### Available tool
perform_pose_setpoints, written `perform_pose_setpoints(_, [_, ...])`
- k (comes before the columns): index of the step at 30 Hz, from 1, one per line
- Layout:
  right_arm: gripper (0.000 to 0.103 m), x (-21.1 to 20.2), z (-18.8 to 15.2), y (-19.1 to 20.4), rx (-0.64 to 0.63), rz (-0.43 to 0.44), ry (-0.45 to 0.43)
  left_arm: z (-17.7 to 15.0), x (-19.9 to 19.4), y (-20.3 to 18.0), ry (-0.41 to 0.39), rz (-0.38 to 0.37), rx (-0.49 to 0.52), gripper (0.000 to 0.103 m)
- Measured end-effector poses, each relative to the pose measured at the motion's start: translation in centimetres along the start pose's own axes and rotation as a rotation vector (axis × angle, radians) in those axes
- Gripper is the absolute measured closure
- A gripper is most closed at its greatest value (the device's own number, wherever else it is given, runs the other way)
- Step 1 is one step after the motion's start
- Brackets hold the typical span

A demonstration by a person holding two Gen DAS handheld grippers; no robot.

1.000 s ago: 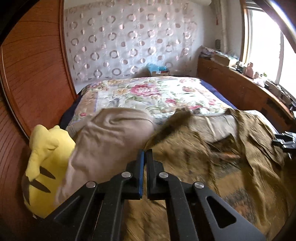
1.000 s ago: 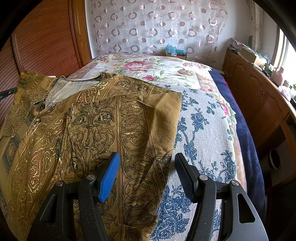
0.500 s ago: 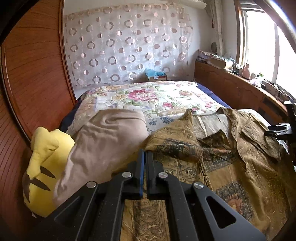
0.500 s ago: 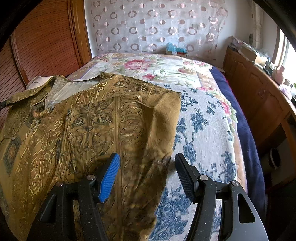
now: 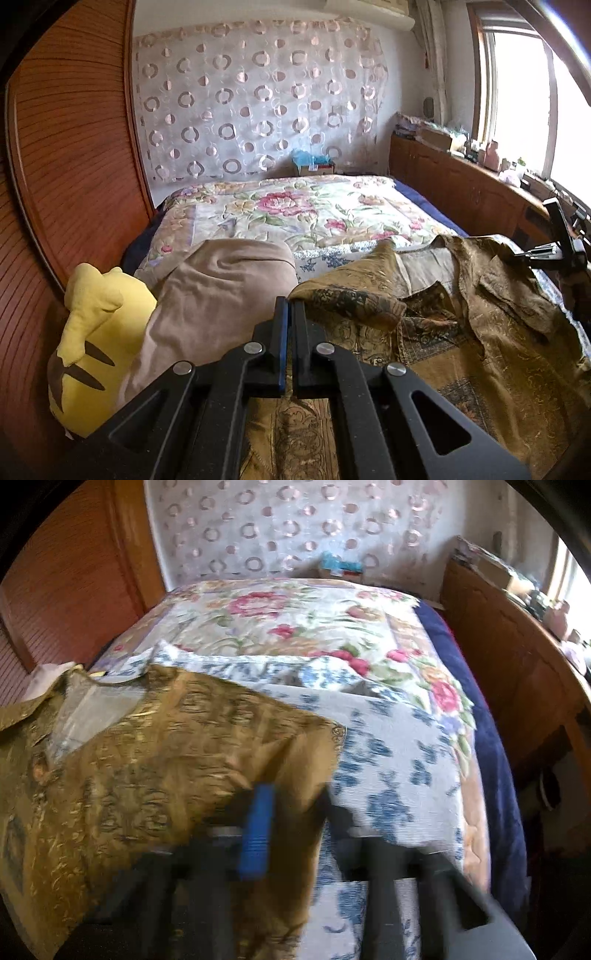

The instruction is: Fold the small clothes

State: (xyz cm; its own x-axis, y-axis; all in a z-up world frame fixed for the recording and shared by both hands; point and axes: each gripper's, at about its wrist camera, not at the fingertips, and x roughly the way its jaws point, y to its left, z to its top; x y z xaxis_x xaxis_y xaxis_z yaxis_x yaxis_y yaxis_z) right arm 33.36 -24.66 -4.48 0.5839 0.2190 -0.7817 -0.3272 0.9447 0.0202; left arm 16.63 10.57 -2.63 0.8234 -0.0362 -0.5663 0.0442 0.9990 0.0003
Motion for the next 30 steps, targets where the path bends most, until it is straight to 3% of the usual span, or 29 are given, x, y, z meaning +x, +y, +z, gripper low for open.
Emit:
perform_pose_setpoints(6, [0.099,-7.0,-1.7,2.7,-0.081,0.1,-0.173,-0.7,-4.2,1.2,-0.064,-0.008,-0.05,0.101])
perform_pose_setpoints(13, [0.099,-16.4,-8.7,3.2,-0.115,0.142,-0.318,-3.4,-9.8,2.5,-0.12,-0.034,-0.11,0.101])
perform_pose_setpoints(19, [0.099,-19.6,-15.3,1.8,-0.094,0.136,-0.323,-6.2,-12.6,3.5,-0.124,-0.033,-0.155,0.101])
perform_pose_setpoints(25, [0.099,-21.2,-20.4,1.7,-0.093,0.139,-0.273,-9.1,-14.3,3.5,-0.087,-0.028,-0.161,0.101])
perform_pose_setpoints(30, [0.099,-23.7,-20.8,2.6,-0.043,0.167,-0.229,-10.5,-15.7,3.8,-0.052,-0.011,-0.153,0.101])
